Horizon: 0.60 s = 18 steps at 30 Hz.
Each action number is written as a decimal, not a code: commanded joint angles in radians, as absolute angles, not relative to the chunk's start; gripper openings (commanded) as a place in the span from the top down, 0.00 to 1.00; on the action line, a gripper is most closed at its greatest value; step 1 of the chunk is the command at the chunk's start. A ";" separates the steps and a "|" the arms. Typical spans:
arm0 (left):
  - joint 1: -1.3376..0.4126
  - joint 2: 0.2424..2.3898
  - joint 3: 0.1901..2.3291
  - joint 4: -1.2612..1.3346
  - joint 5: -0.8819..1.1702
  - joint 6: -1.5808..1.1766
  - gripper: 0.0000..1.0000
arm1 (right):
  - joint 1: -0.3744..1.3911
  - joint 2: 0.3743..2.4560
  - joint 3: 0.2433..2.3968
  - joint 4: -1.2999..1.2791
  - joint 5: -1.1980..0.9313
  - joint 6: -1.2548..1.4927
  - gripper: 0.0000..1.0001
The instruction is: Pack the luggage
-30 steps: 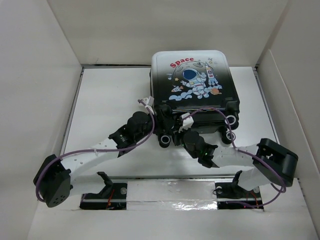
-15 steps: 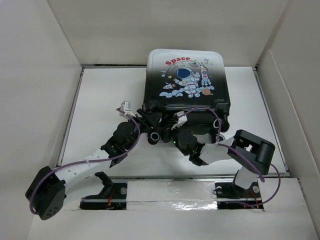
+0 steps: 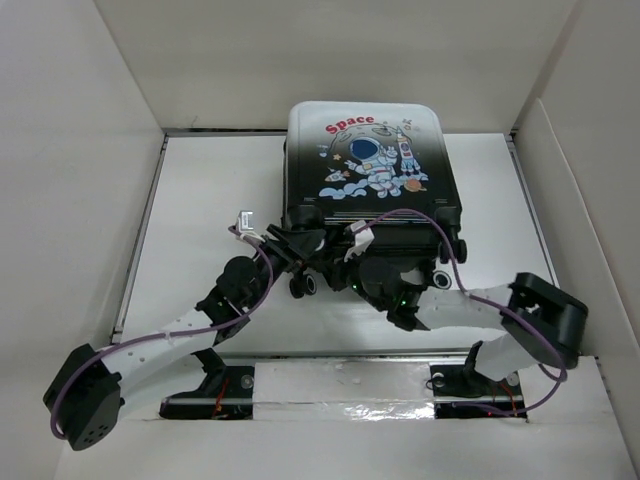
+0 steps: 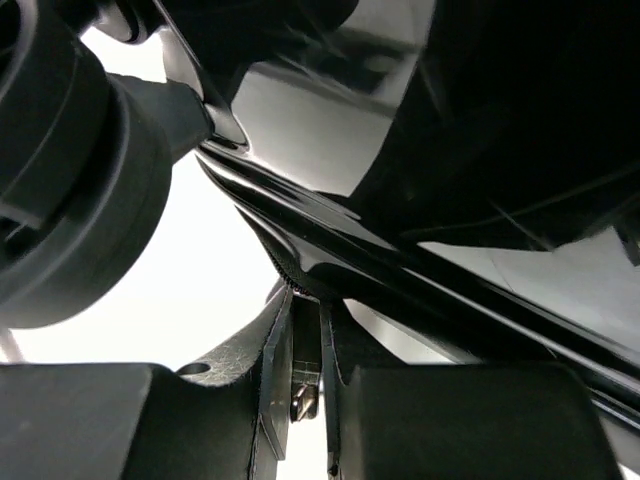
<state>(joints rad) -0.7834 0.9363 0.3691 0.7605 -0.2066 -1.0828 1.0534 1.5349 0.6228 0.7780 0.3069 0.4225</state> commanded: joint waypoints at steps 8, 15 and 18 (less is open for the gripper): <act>-0.847 0.776 0.511 0.930 0.097 -1.074 1.00 | 1.206 1.224 0.678 0.428 0.114 0.353 1.00; -0.847 0.916 0.448 1.132 0.173 -1.186 1.00 | 1.296 1.471 0.823 0.678 -0.067 0.365 1.00; -0.847 0.930 0.460 1.158 0.186 -1.207 1.00 | 1.327 1.597 0.879 0.805 -0.101 0.365 1.00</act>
